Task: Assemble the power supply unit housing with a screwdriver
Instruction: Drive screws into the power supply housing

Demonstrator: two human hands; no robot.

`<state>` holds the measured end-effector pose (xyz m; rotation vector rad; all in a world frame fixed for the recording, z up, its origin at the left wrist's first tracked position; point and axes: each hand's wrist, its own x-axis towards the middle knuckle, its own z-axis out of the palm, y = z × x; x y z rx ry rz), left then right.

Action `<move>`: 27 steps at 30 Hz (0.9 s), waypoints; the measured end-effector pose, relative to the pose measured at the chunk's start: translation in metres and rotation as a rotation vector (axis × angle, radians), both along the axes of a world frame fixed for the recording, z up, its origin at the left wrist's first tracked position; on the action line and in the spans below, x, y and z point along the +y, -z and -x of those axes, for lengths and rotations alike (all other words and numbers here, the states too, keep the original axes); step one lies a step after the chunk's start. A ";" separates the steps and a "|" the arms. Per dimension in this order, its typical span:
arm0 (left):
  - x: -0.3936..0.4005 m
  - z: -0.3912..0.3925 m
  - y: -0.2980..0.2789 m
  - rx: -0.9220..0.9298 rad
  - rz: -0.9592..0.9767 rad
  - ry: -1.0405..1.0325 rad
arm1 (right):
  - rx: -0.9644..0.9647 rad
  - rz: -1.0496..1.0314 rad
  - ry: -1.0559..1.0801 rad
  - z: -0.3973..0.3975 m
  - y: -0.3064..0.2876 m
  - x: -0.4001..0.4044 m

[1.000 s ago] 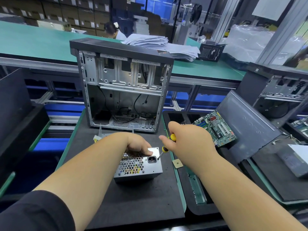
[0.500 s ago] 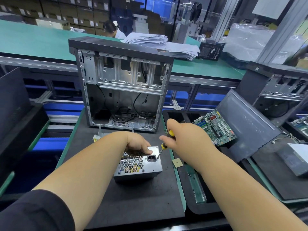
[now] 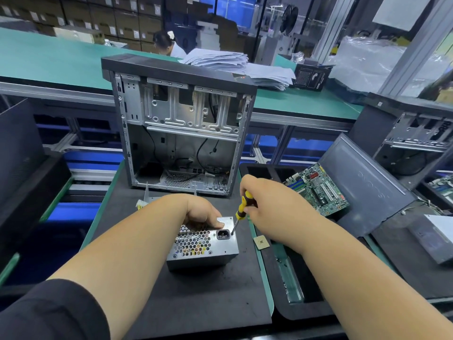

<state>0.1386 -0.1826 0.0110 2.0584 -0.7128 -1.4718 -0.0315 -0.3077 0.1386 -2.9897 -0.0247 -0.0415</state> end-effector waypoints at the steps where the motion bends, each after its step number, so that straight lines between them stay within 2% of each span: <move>1: 0.000 -0.001 0.000 0.001 -0.002 -0.001 | -0.001 0.034 -0.007 0.000 -0.002 0.000; 8: -0.003 -0.006 0.002 0.000 -0.022 -0.015 | -0.040 0.210 -0.030 -0.010 0.002 0.003; 13: -0.004 -0.009 0.004 -0.008 -0.042 -0.010 | -0.011 0.178 0.139 -0.023 0.001 -0.003; 19: -0.005 -0.016 0.006 0.011 -0.058 -0.010 | -0.047 0.262 0.245 -0.035 0.007 -0.004; 22: -0.005 -0.019 0.007 0.043 -0.049 -0.016 | -0.076 0.087 0.154 -0.033 0.010 -0.004; 25: -0.005 -0.021 0.008 0.060 -0.051 -0.022 | 0.000 -0.174 0.063 -0.031 0.009 -0.006; 27: -0.005 -0.023 0.008 0.076 -0.054 -0.030 | 0.016 -0.232 0.060 -0.032 0.008 -0.008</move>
